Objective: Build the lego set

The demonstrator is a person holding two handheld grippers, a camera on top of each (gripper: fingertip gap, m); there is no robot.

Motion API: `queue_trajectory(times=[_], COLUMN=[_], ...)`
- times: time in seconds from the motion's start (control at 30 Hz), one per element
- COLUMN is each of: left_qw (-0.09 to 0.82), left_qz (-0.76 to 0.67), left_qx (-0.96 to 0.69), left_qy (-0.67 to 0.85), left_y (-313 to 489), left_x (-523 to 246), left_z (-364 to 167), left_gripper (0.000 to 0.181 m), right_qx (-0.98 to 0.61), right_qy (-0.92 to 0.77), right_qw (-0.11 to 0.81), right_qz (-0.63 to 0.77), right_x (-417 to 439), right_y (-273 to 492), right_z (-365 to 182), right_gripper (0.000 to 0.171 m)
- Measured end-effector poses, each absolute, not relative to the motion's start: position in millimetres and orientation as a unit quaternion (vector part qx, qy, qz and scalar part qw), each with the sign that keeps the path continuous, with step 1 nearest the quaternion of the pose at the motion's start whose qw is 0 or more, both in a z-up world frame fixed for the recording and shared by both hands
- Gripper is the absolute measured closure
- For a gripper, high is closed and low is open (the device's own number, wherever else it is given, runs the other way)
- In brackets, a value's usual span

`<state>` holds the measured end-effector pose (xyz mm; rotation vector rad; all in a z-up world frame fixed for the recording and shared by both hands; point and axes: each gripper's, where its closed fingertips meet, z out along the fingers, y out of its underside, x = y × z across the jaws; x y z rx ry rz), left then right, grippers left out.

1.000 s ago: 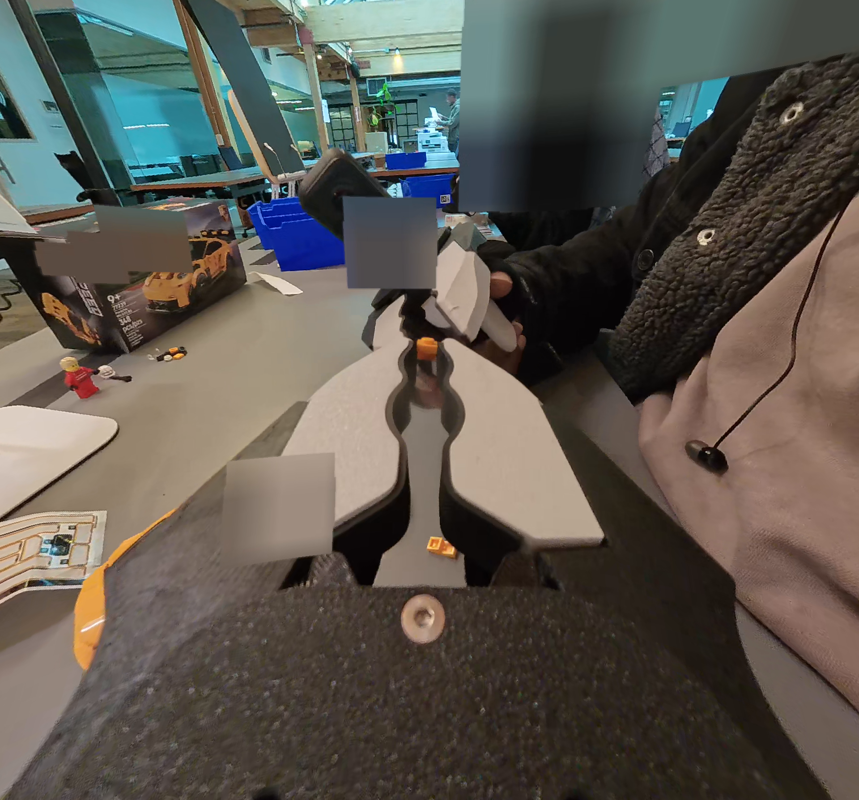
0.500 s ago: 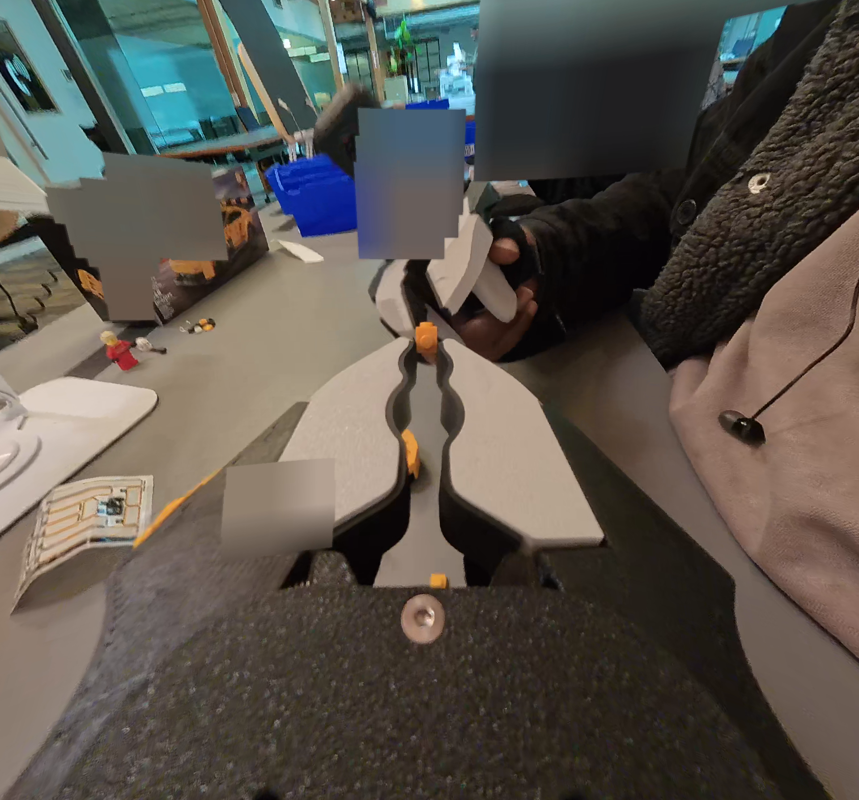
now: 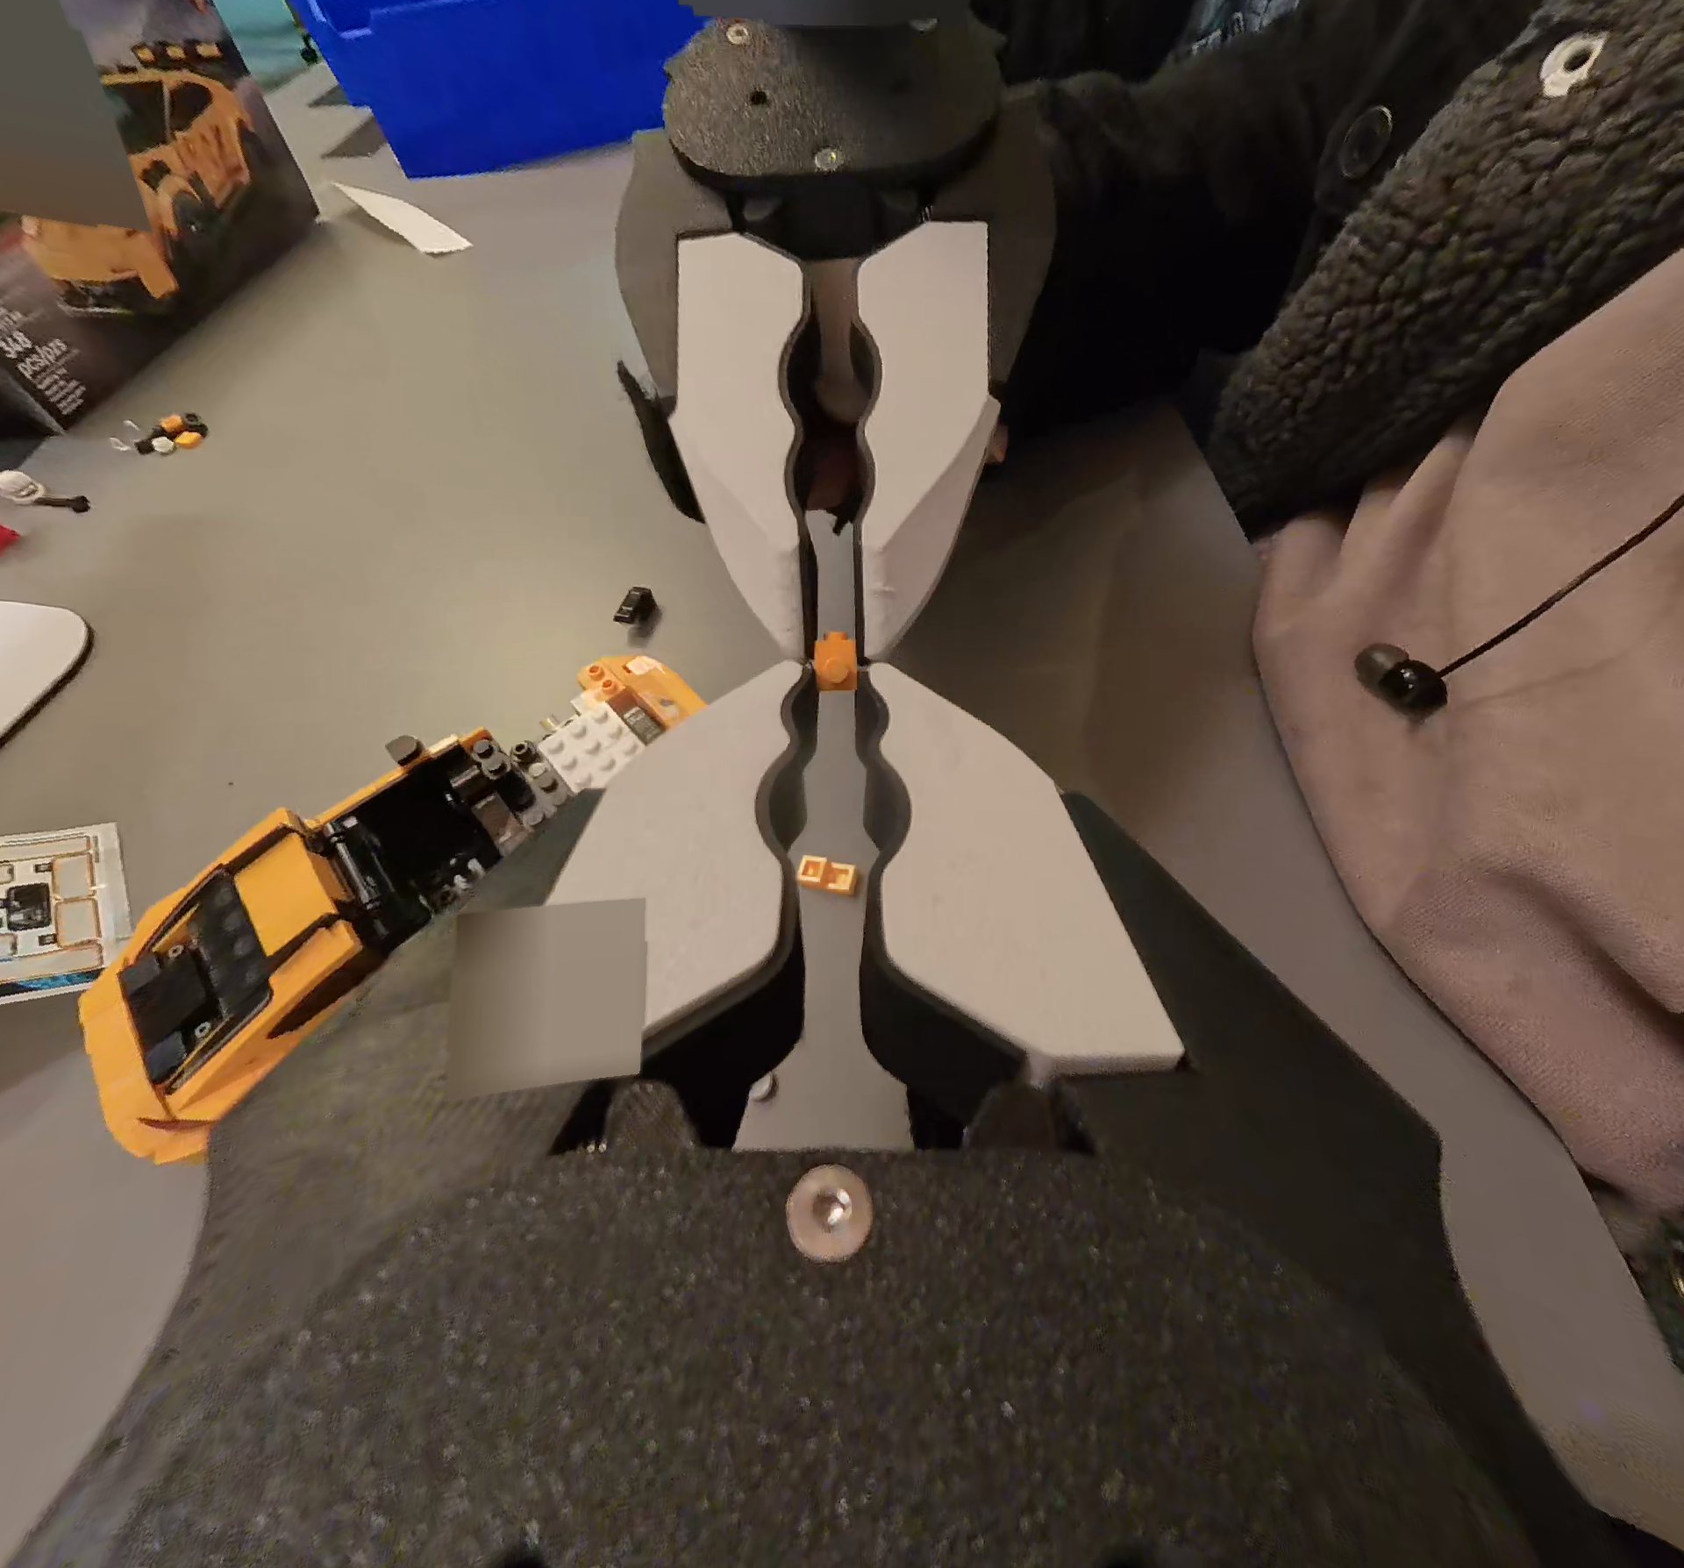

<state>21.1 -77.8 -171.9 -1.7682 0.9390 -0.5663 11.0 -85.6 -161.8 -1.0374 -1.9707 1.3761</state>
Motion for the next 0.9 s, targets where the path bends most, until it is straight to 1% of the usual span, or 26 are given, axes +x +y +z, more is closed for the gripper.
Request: queue_trajectory(times=[0.17,0.47,0.9], left_qw=[0.499,0.53,0.522], left_qz=[-0.236,-0.266,-0.287], left_qx=[-0.736,-0.717,-0.716], left_qy=[0.392,0.366,0.365], left_y=[-79,-79,-83], left_x=[21,16,17], left_z=[-175,-157,-155], left_gripper=[0.174,0.174,0.174], right_qx=[-0.373,-0.361,-0.344], right_qy=[-0.737,-0.704,-0.71], right_qw=[0.269,0.295,0.31], right_qz=[0.495,0.535,0.531], right_x=[11,10,11], right_y=[-86,-83,-86], right_z=[-165,-151,-149], right_gripper=[0.163,0.164,0.164])
